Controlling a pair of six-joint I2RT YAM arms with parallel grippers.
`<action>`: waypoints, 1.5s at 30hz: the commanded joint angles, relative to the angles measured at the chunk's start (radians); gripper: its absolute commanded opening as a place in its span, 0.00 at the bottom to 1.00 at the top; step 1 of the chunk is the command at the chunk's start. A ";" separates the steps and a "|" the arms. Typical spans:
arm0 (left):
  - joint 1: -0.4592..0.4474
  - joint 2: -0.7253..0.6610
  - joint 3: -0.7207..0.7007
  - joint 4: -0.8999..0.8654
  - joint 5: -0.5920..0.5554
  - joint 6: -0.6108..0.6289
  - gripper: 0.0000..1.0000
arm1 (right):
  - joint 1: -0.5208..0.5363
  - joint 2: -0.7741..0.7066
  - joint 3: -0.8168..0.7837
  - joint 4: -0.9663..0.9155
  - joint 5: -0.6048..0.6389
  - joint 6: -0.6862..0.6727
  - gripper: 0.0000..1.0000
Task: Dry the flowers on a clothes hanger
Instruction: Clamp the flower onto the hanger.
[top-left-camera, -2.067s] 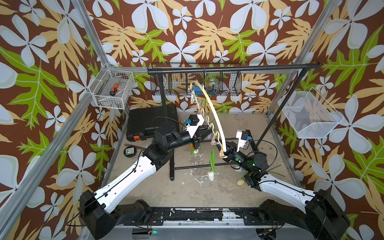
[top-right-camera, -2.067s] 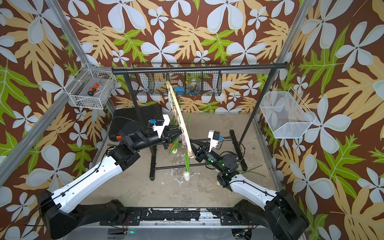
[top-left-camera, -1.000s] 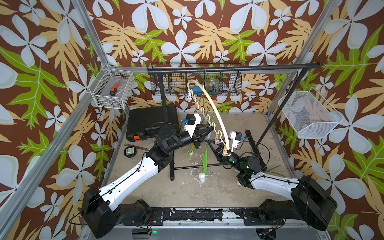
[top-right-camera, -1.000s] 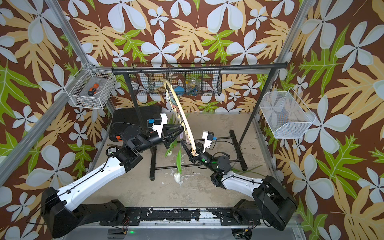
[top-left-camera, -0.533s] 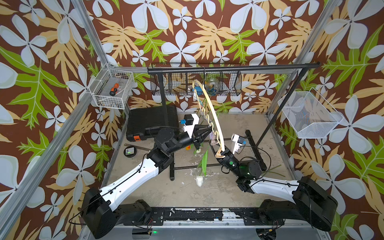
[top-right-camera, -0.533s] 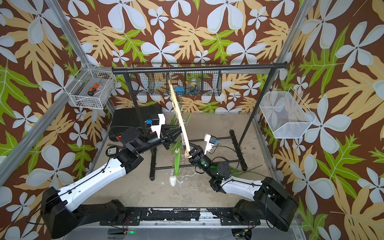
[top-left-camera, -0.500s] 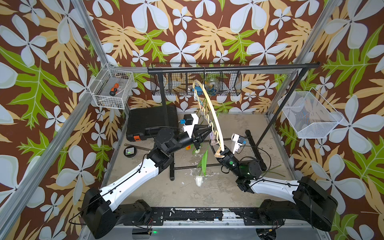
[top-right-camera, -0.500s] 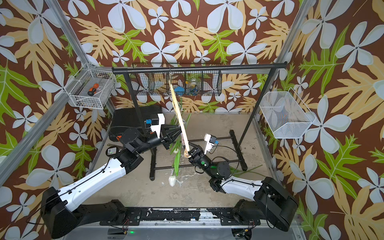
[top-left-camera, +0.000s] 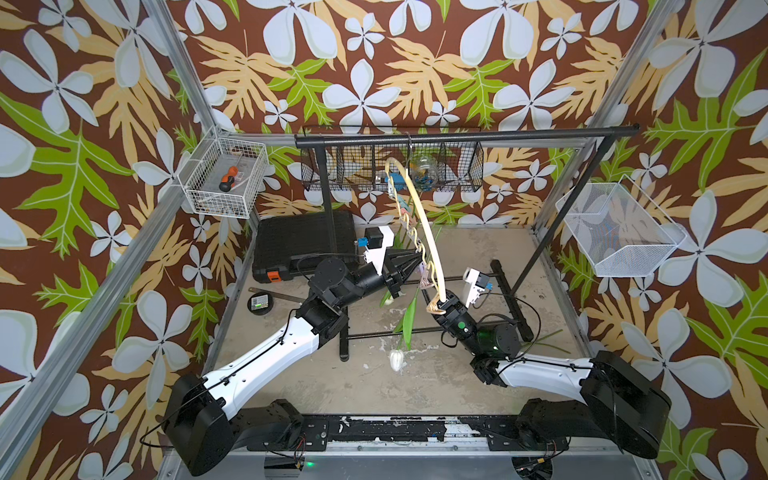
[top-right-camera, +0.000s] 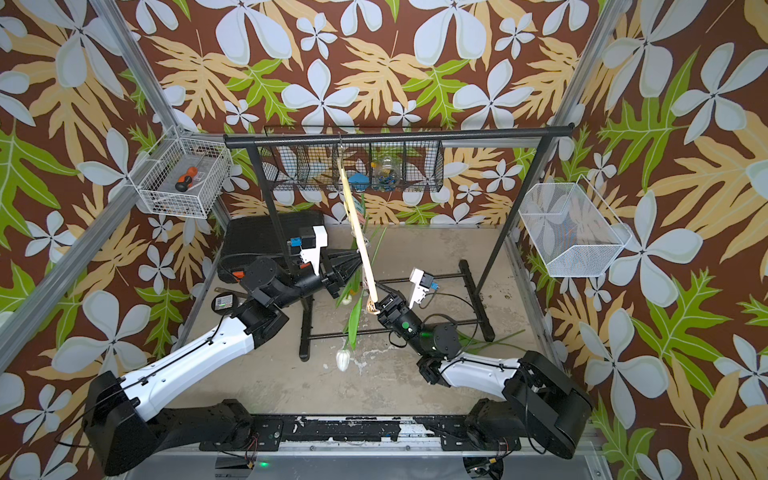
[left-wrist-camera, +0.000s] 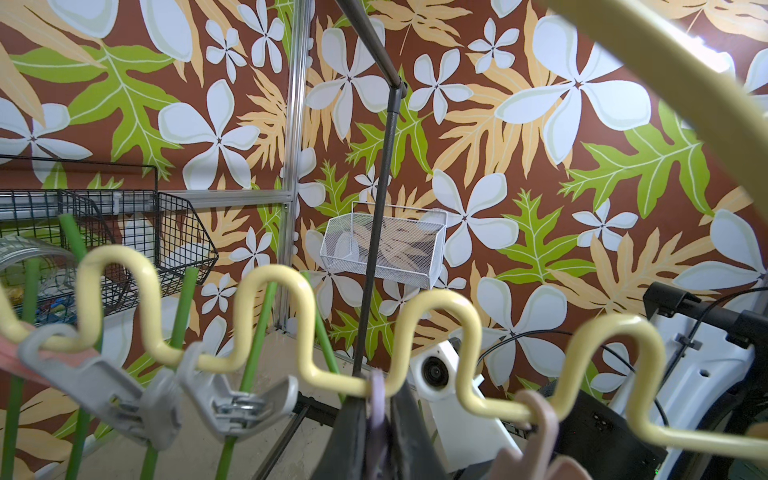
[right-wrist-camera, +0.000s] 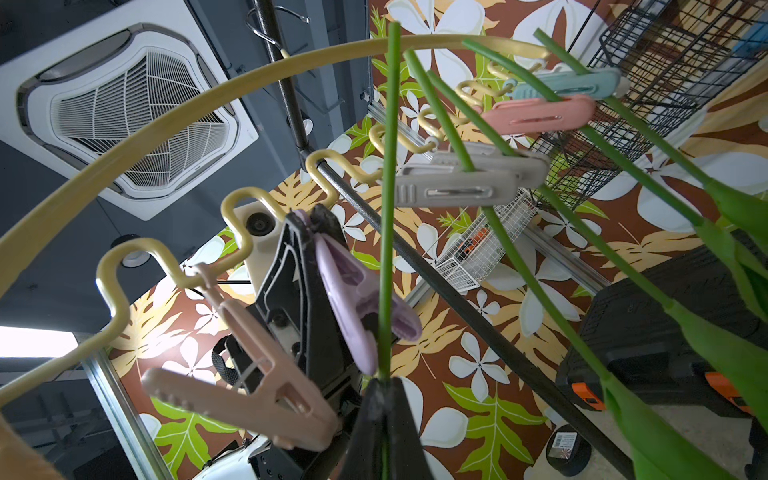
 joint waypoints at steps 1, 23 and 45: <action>0.001 0.002 0.000 0.056 -0.005 -0.010 0.13 | 0.001 0.016 0.002 0.067 0.001 0.027 0.00; 0.001 0.007 -0.022 0.069 -0.014 -0.009 0.19 | 0.001 0.024 0.038 0.043 -0.042 0.026 0.00; 0.001 -0.077 -0.009 -0.059 -0.075 0.080 0.61 | -0.004 -0.050 0.060 -0.279 -0.020 -0.097 0.00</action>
